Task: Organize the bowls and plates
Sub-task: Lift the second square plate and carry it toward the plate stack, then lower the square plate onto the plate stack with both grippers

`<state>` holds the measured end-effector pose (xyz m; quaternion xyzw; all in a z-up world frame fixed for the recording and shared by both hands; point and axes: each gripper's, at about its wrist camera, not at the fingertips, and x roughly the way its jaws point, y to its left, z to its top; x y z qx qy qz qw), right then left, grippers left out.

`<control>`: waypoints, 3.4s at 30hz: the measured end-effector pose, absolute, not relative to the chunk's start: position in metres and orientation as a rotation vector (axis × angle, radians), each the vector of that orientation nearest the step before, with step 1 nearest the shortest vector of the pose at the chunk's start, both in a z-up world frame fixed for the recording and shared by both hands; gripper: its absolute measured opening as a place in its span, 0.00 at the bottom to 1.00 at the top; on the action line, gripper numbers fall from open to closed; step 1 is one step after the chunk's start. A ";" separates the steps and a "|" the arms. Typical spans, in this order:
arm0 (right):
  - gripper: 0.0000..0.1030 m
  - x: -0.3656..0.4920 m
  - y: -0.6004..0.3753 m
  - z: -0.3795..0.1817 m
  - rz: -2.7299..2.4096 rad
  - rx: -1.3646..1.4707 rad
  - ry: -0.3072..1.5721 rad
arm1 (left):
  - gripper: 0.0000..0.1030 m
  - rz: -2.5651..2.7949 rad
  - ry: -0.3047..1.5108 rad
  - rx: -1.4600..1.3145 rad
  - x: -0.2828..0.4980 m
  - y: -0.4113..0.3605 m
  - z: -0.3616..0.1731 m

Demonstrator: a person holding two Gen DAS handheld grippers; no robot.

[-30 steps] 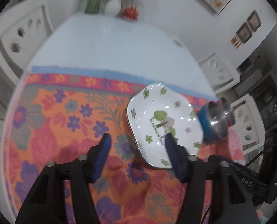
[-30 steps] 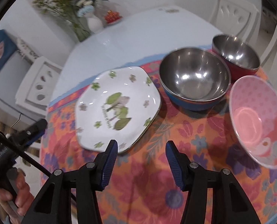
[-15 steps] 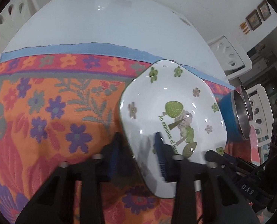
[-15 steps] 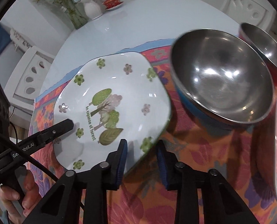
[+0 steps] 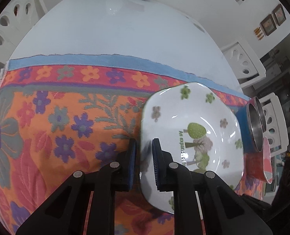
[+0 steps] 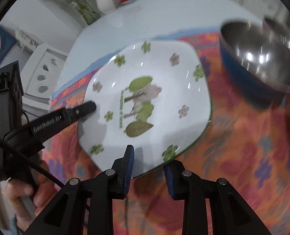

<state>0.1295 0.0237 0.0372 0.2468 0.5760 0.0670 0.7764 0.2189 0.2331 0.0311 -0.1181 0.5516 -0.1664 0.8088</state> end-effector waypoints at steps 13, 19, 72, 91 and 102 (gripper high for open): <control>0.31 0.161 -0.031 0.031 0.155 0.496 1.170 | 0.17 -0.433 1.189 -0.243 0.235 0.218 0.019; 0.32 0.170 -0.011 0.028 0.191 0.311 1.116 | 0.19 -0.472 1.166 -0.162 0.238 0.207 0.020; 0.31 -0.097 0.109 0.121 0.657 -0.043 1.130 | 0.19 -0.154 0.994 -0.378 -0.102 0.335 0.099; 0.31 -0.105 0.112 0.081 0.622 -0.057 1.243 | 0.20 -0.153 1.113 -0.287 -0.110 0.326 0.054; 0.31 -0.101 0.114 0.074 0.611 -0.018 1.282 | 0.22 -0.148 1.119 -0.255 -0.099 0.329 0.054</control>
